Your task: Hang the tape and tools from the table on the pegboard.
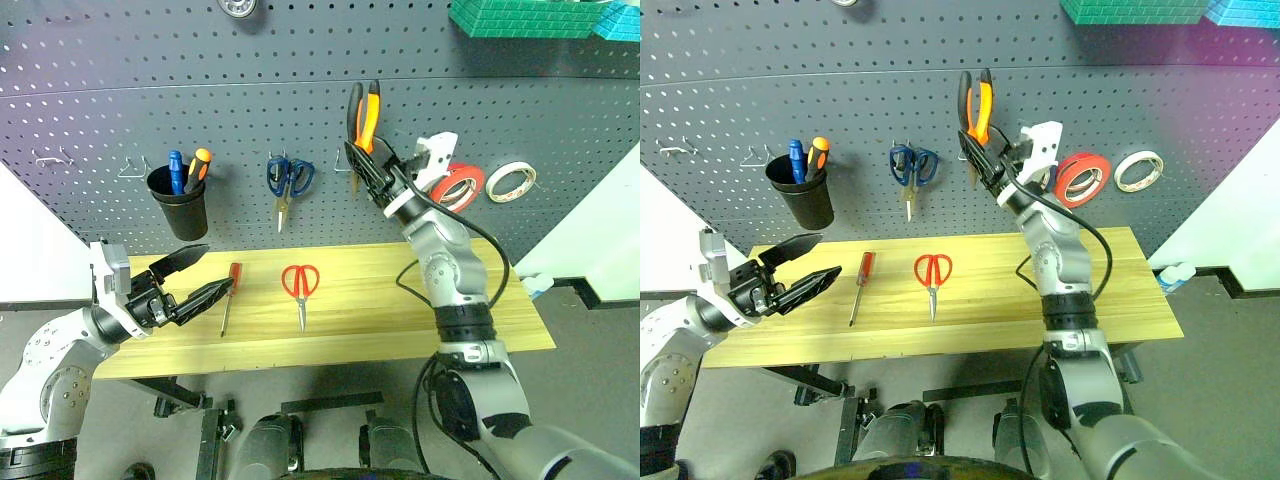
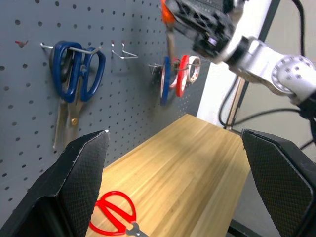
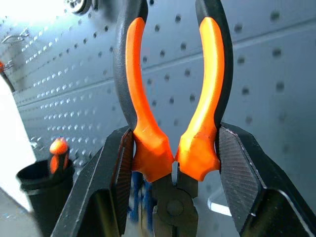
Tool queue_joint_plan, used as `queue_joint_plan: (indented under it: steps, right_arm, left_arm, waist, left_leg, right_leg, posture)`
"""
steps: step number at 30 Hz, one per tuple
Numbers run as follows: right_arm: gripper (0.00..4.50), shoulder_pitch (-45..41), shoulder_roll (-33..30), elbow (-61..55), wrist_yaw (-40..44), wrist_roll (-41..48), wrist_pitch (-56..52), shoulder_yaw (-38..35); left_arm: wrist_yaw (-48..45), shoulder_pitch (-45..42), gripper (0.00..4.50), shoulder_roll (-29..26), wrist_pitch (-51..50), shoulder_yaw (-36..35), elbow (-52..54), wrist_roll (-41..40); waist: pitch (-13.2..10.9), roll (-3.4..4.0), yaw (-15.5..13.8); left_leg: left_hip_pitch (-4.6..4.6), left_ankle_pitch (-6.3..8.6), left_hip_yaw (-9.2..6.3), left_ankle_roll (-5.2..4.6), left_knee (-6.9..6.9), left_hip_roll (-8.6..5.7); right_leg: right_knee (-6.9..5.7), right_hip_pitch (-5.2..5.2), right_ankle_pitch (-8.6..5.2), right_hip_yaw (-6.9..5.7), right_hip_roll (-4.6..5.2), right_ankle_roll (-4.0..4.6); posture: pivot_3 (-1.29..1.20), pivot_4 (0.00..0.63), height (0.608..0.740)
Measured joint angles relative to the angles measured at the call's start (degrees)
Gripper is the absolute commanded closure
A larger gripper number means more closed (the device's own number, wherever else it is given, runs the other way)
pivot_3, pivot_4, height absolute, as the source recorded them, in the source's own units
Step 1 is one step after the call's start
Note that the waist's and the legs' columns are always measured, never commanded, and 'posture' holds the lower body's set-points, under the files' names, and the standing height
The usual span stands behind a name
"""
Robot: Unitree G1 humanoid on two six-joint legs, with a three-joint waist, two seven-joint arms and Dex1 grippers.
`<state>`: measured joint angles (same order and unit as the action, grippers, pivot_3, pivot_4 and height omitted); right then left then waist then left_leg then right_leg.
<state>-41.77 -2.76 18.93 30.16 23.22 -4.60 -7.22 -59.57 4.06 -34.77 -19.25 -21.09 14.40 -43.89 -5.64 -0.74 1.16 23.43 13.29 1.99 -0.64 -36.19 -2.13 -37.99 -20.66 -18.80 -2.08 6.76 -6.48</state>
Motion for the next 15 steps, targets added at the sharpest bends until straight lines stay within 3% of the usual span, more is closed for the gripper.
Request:
queue_joint_plan:
  steps: [15]
  right_arm:
    - [2.37,-13.14,1.51,24.43,-6.20,-4.46,17.27,-3.58]
  left_arm:
    - [2.46,5.67,0.00,-1.14,-1.95,-0.81,5.96,-0.99]
  waist:
    - [0.03,-0.03,-0.16]
  left_leg:
    - [0.00,-0.04,0.07,0.05,0.01,0.00]
  right_leg:
    - [-0.14,-0.20,-0.01,0.17,-0.02,0.02]
  posture:
    - [0.10,0.011,0.740]
